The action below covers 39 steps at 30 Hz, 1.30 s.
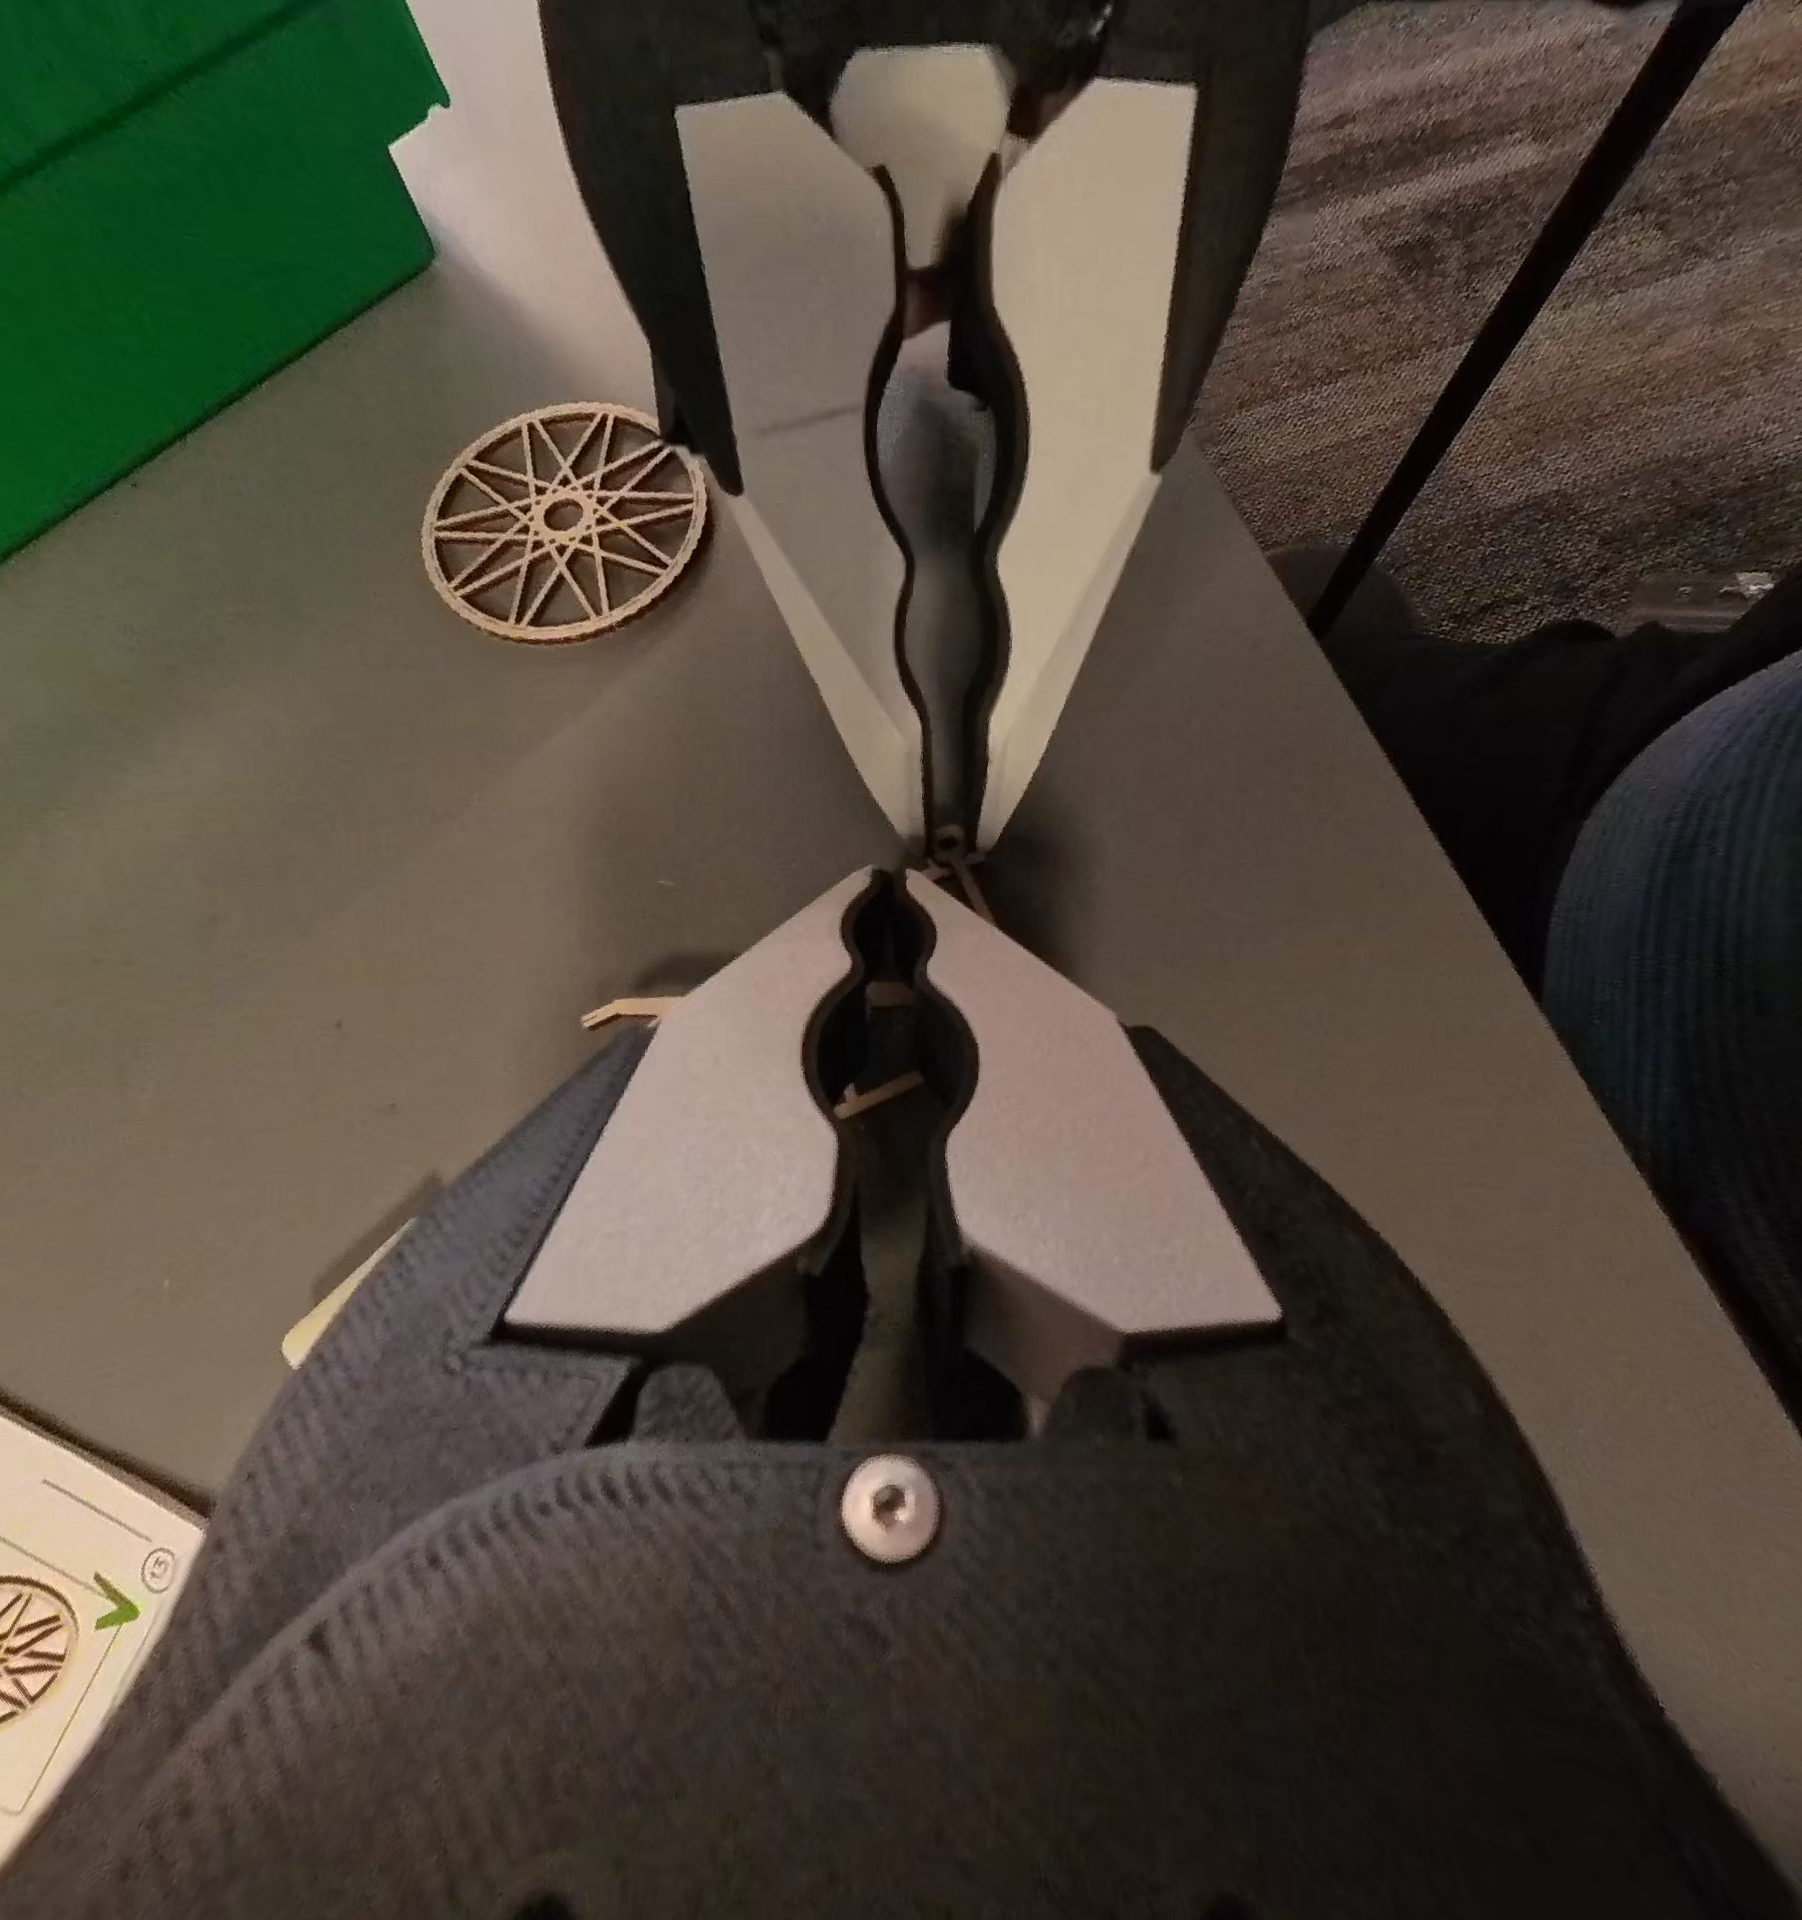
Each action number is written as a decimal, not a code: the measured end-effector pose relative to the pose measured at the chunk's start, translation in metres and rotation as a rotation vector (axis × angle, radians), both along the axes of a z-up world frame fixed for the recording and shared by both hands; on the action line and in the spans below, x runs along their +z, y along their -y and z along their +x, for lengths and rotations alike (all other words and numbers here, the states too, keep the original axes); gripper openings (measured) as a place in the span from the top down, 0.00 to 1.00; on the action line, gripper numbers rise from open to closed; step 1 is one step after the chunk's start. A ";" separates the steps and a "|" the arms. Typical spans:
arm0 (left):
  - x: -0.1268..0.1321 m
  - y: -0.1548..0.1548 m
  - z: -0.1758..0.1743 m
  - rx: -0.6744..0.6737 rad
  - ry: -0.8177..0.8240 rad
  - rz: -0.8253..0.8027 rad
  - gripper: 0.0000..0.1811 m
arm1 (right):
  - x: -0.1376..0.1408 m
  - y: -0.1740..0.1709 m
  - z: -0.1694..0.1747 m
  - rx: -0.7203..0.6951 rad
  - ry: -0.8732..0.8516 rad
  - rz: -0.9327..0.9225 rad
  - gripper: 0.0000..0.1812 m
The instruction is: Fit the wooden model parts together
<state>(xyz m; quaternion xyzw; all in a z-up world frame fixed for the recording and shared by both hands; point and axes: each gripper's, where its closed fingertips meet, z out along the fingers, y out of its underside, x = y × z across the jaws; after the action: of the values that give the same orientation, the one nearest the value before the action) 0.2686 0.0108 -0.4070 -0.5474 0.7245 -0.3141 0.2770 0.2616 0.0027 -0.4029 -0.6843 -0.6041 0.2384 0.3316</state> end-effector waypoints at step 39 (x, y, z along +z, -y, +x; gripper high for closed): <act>-0.003 0.014 -0.011 0.119 -0.175 -0.081 1.00 | -0.002 -0.001 -0.002 -0.066 -0.017 -0.073 0.97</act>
<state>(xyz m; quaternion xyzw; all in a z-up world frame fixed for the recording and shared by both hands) 0.2575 -0.0033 -0.4105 -0.6255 0.6990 -0.2771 0.2083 0.2593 0.0034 -0.4051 -0.7134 -0.5693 0.2553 0.3191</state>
